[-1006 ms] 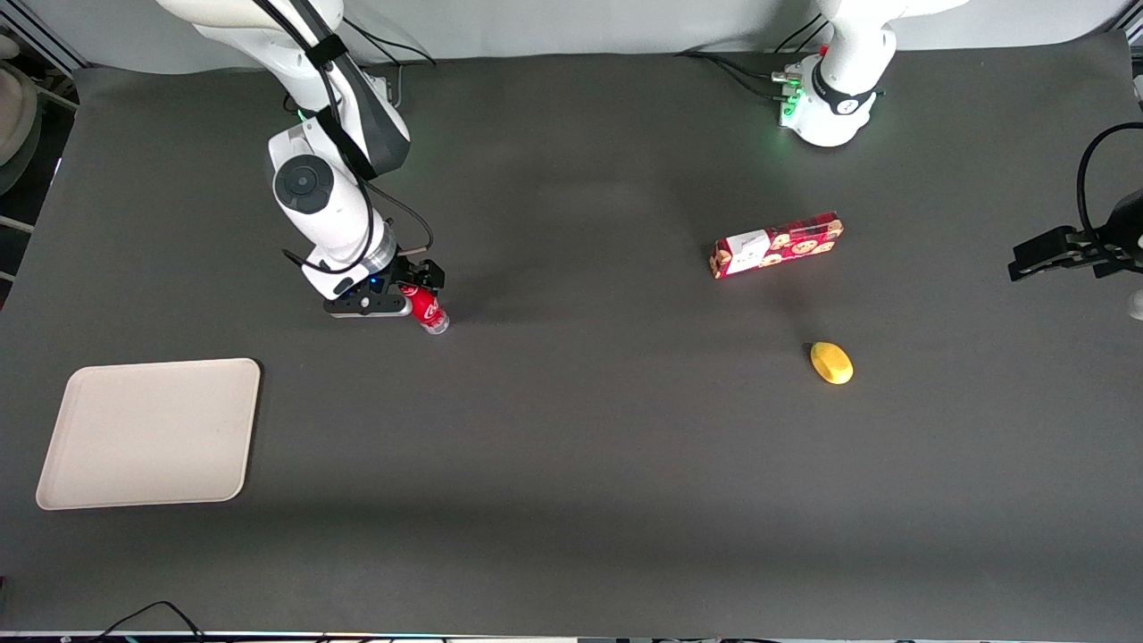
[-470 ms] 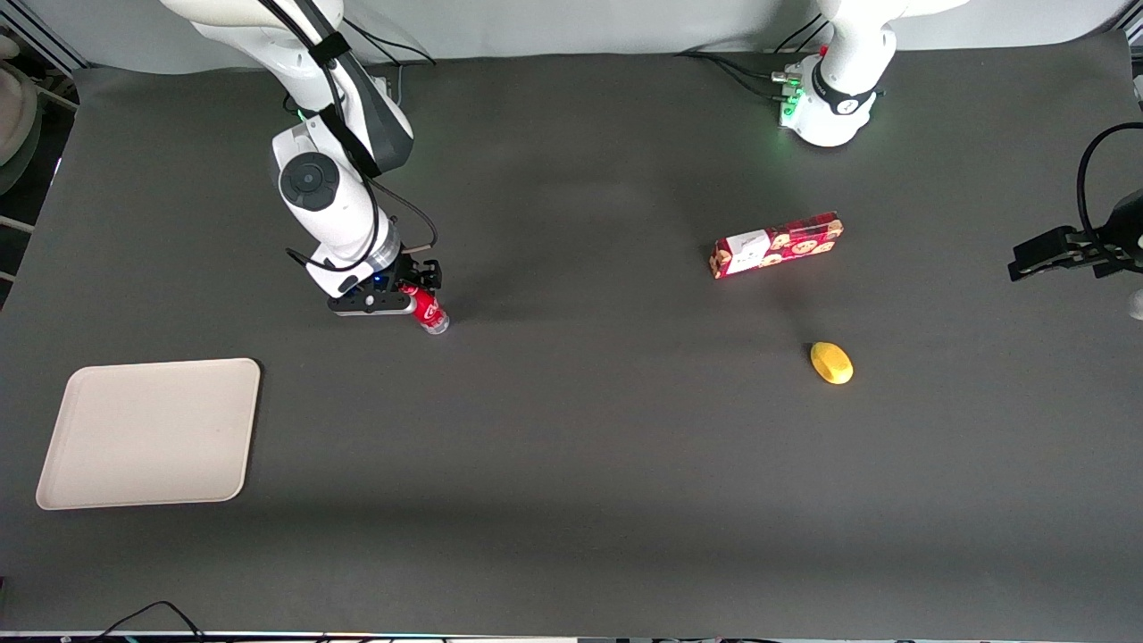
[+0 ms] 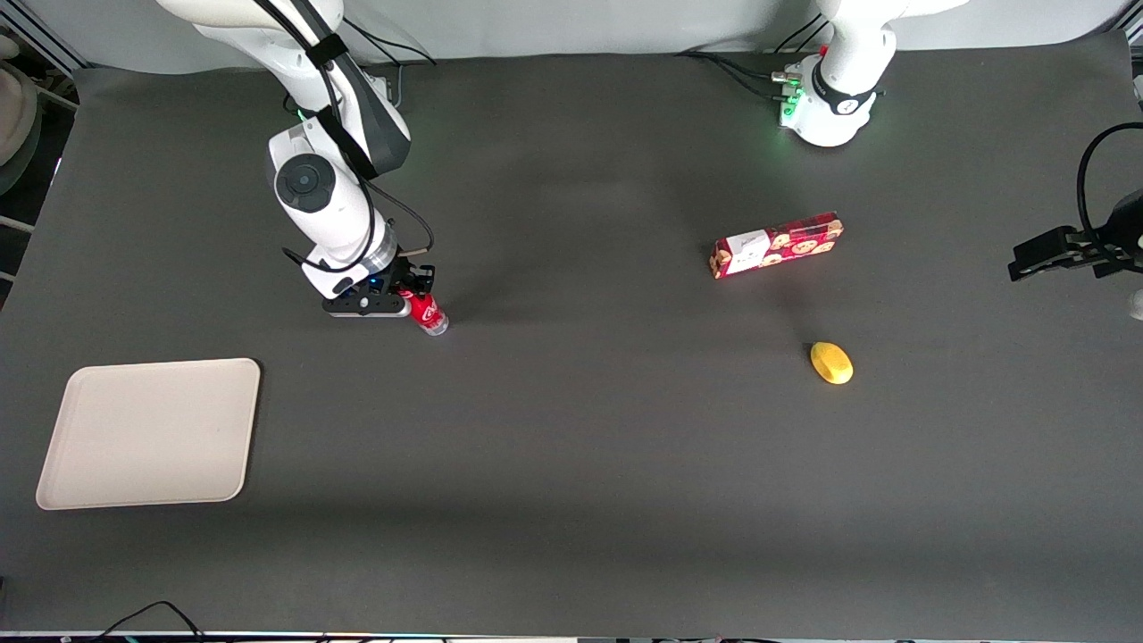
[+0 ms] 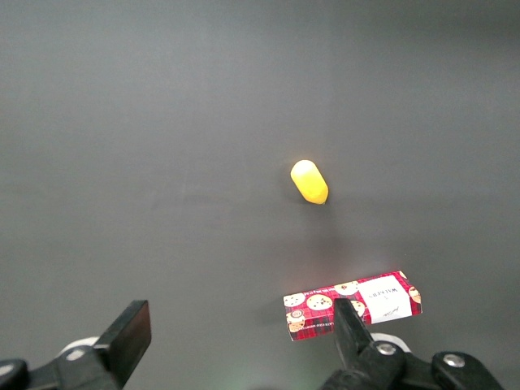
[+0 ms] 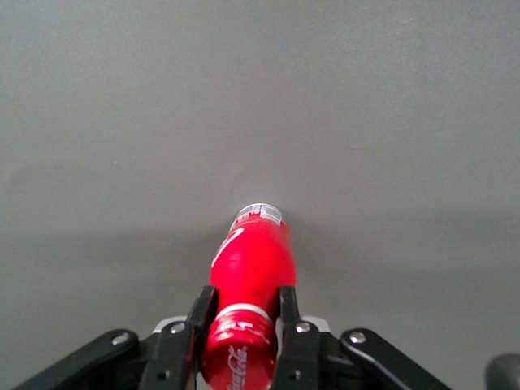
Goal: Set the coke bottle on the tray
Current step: 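Lift the bottle and carry it over the cream tray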
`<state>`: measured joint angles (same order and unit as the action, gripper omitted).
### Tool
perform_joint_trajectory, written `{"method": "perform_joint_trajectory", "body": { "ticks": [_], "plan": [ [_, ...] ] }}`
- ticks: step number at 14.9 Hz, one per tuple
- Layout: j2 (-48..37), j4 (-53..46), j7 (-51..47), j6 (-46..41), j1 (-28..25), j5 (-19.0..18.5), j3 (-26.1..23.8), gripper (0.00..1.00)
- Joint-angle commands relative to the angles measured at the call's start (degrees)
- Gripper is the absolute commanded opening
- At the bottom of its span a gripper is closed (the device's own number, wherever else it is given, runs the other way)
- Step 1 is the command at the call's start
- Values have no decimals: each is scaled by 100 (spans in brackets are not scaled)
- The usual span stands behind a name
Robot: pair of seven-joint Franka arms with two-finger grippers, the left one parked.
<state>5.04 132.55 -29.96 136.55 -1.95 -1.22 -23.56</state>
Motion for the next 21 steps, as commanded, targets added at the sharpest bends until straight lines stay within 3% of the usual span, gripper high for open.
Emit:
{"method": "perform_joint_trajectory", "body": {
  "ticks": [1, 4, 9, 13, 16, 21],
  "plan": [
    [138, -387, -344, -223, 89, -150, -79, 0],
    [164, -1431, -335, -1478, 133, -159, -79, 0],
    [147, -2934, -274, -2850, 317, -168, -18, 0],
    [200, -4130, -99, -4003, 537, -492, 18, 0],
    [278, -4991, 392, -4618, 581, -493, 447, 0],
    [402, -5670, 2429, -5007, 695, -475, 1712, 0]
  ]
}}
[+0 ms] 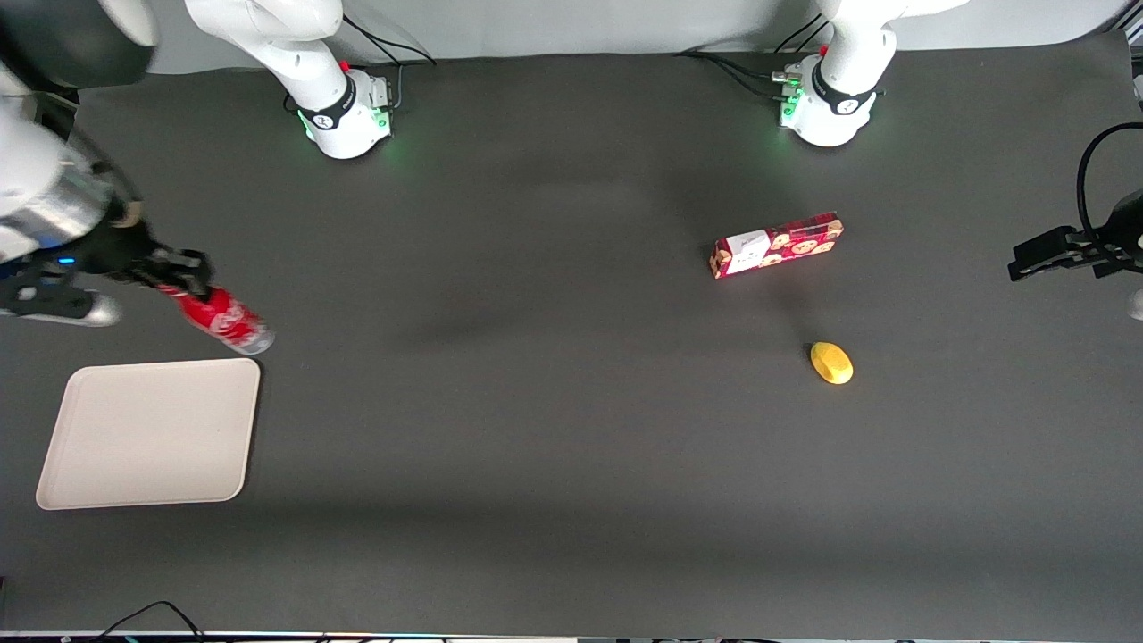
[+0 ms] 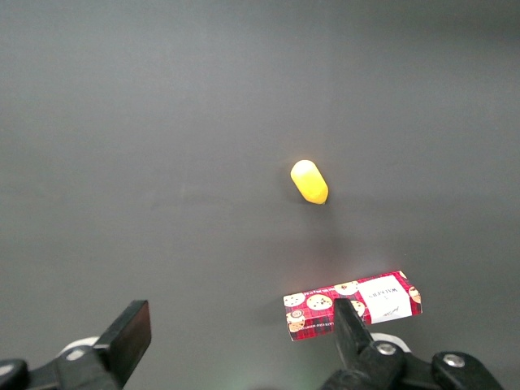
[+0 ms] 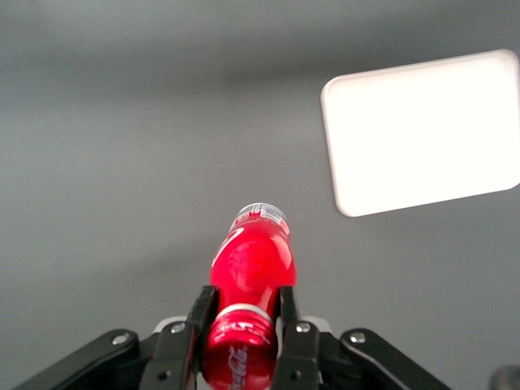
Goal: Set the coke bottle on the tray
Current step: 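Lift the bottle and carry it over the cream tray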
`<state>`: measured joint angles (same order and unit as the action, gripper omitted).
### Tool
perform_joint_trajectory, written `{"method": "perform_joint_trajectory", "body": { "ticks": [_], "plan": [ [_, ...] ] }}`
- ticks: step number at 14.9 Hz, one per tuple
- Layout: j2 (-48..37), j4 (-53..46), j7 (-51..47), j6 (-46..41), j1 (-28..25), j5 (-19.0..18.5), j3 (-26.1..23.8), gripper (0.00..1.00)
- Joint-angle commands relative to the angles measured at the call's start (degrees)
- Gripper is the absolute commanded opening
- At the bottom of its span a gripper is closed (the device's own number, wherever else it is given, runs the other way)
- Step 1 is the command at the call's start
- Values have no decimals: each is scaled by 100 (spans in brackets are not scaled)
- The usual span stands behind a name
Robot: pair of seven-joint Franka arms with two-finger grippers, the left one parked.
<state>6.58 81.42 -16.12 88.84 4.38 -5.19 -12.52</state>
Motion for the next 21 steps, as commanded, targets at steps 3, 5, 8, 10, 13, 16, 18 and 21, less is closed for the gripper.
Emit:
{"method": "perform_joint_trajectory", "body": {
  "ticks": [3, 5, 8, 10, 13, 16, 18, 21],
  "plan": [
    [703, -1126, 2232, -279, 72, -96, 1390, 0],
    [1072, -1461, 3022, -201, 98, -61, 1952, 0],
    [1670, -1831, 3957, 106, 483, 26, 2298, 0],
    [1969, -1823, 4220, 571, 940, 342, 2298, 0],
    [2592, -1831, 4809, 1239, 1485, 737, 2298, 0],
    [3173, -1840, 5275, 1872, 1864, 1230, 2298, 0],
    [3437, -1840, 5390, 2084, 1970, 1423, 2298, 0],
    [3745, -1831, 5654, 2331, 1997, 1618, 2298, 0]
  ]
}}
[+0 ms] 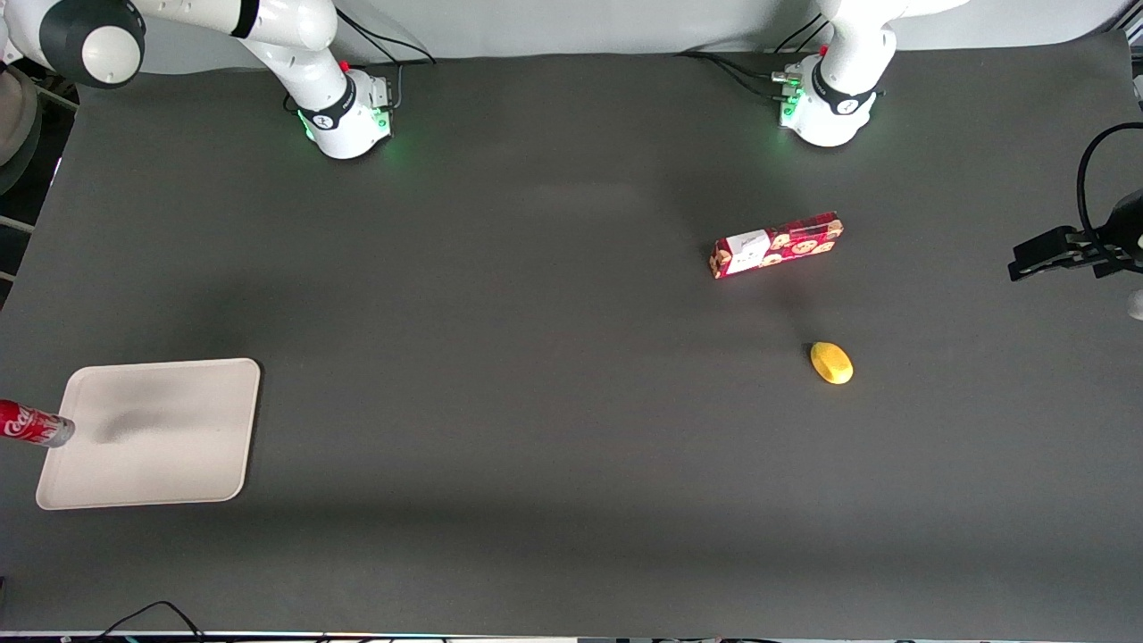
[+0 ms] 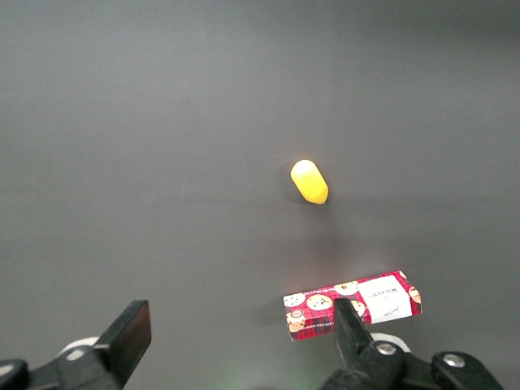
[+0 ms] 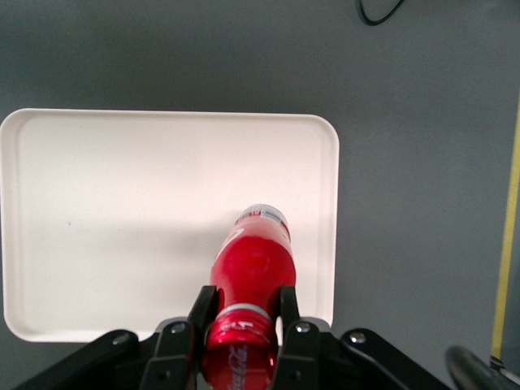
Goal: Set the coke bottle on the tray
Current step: 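Lower the bottle onto the tray and open the right gripper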
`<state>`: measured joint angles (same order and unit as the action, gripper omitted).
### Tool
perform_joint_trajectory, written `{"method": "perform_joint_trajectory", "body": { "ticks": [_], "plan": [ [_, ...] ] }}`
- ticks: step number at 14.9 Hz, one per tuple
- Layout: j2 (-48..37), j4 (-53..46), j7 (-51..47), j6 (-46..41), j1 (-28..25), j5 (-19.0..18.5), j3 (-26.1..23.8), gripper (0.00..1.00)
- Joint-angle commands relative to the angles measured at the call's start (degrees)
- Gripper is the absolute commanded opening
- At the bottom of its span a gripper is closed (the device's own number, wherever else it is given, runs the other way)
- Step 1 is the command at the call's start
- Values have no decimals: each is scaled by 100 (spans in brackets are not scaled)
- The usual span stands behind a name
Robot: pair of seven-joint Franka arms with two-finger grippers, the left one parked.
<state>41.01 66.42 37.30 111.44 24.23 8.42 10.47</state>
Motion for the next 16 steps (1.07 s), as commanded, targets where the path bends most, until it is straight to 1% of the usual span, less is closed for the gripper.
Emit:
{"method": "perform_joint_trajectory", "body": {
  "ticks": [1, 5, 9, 14, 15, 16],
  "plan": [
    [389, -332, 374, 184, 46, 257, -1, 0],
    [618, -323, 577, 430, 152, 257, -1, 0],
    [688, -314, 691, 448, 213, 248, -1, 0],
    [741, -314, 893, 457, 213, 248, 121, 0],
    [750, -314, 946, 483, 222, 239, 122, 15],
    [750, -297, 963, 536, 222, 239, 122, 35]
  ]
}}
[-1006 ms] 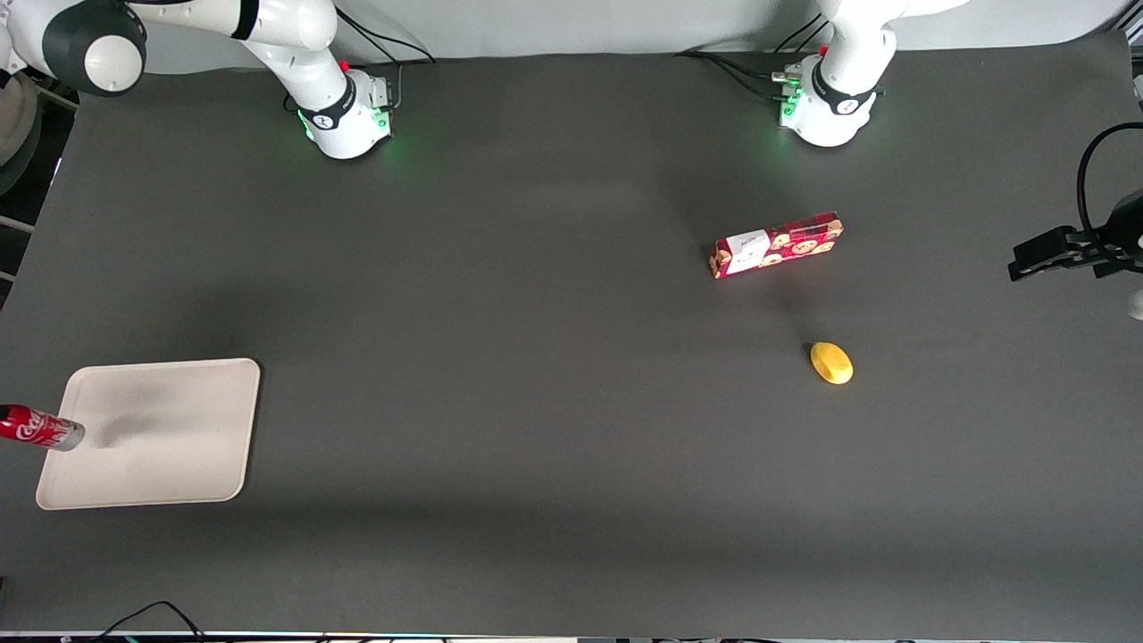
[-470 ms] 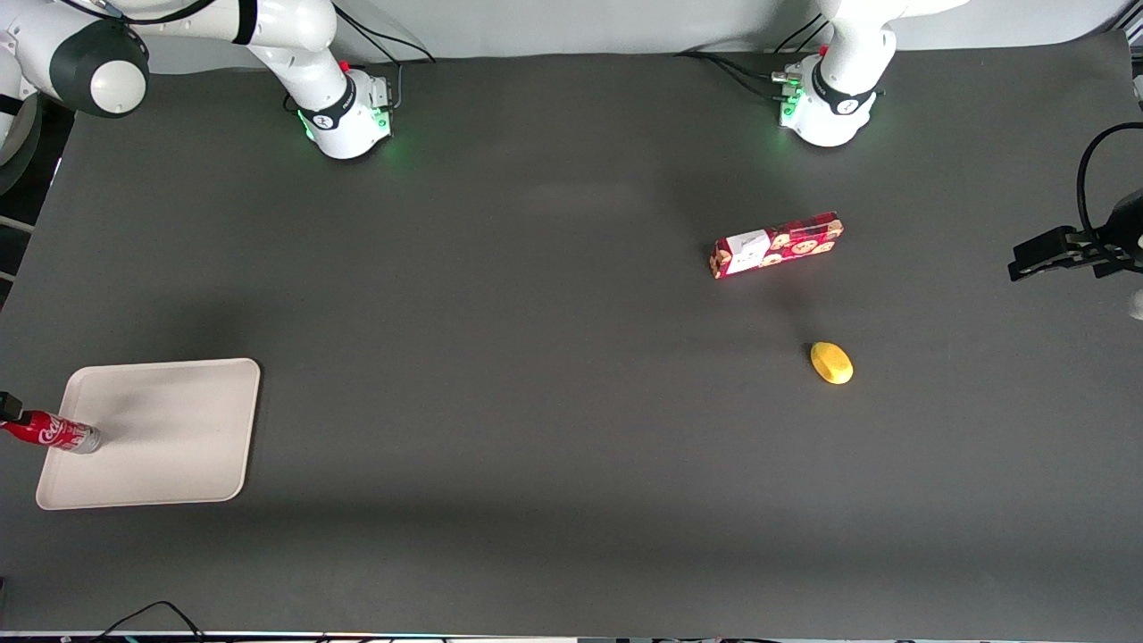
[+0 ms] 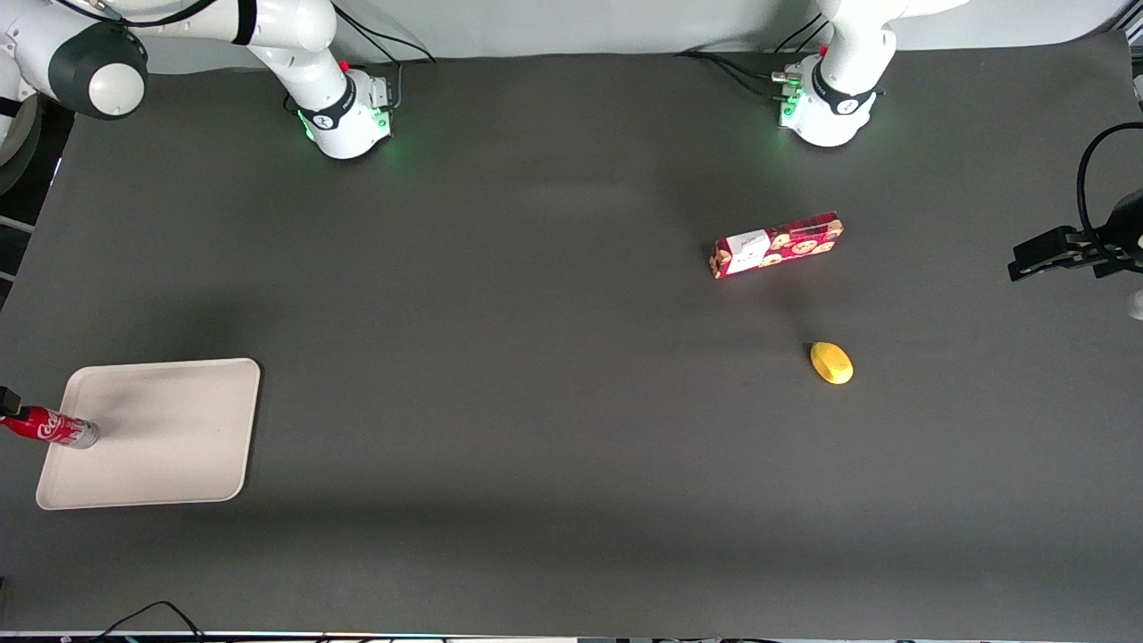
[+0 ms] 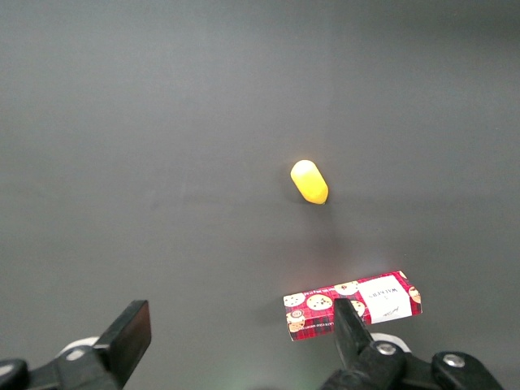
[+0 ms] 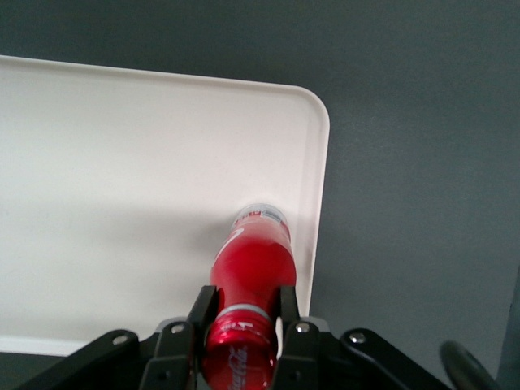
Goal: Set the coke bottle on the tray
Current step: 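Lower the bottle onto the tray and open the right gripper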
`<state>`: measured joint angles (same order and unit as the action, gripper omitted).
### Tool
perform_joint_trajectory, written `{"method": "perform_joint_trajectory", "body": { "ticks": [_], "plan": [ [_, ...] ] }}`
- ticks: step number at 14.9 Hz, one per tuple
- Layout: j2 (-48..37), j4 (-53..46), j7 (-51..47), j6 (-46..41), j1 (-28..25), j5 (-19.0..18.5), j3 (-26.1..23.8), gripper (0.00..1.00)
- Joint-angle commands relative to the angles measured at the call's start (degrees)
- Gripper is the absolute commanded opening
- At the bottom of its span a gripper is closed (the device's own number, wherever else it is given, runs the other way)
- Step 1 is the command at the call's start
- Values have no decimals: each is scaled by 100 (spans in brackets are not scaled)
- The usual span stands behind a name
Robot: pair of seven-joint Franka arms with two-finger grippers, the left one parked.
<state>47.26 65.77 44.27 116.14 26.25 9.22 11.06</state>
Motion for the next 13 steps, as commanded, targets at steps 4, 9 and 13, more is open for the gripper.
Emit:
{"method": "perform_joint_trajectory", "body": {
  "ticks": [4, 9, 13],
  "plan": [
    [126, -205, 266, 207, -15, 168, 54, 100],
    [29, -275, 179, 391, -207, 115, 142, 100],
    [-312, -319, -565, 357, -488, 107, 90, 100]
  ]
}}
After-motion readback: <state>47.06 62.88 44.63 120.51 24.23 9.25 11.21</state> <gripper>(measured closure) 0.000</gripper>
